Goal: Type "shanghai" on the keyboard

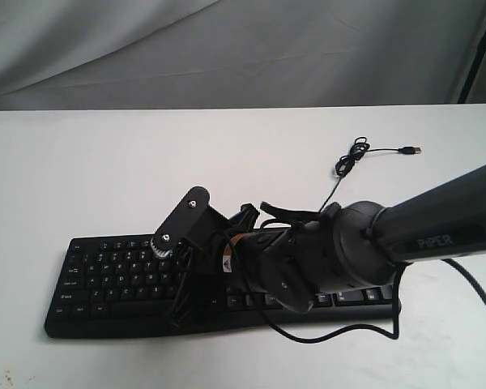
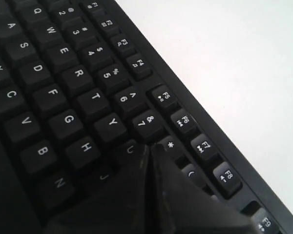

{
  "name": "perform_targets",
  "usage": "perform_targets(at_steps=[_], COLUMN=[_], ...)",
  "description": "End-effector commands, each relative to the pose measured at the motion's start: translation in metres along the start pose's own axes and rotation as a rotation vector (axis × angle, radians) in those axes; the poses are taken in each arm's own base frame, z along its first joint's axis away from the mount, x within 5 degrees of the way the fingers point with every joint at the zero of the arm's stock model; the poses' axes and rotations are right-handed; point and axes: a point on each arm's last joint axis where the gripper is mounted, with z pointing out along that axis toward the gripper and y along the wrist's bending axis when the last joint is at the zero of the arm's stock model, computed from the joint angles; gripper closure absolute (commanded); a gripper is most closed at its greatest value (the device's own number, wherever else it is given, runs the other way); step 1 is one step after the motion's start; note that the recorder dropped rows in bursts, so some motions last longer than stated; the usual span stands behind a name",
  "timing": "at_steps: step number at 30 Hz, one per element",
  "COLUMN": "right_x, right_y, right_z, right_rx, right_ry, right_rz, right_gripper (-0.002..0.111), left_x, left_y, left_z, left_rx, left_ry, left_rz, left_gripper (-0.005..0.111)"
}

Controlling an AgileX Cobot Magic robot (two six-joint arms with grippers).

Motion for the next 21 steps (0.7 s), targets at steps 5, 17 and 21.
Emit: perform_targets(at_steps=[5,17,21], right_x=[0.0089,0.0116,0.0077], right_y=[-0.0045,-0.0054,-0.0064], right_z=[0.0007,0.0005,-0.0018], right_rx=[-0.003,-0.009,-0.003], right_ry=[0.059,0.086,0.066], right_rz=[-0.022,-0.043,-0.043], right_gripper=[0.108,0.108,0.108], left_x=[0.0010,0.0010,0.0010], left_y=[-0.0002,-0.0002,-0.0002], left_z=[0.0001,0.0001,0.0001], left_rx=[0.003,0.003,0.003], left_ry=[-0.002,-0.002,-0.002], left_rz=[-0.001,-0.001,-0.001], left_gripper=[0.107,0.107,0.107])
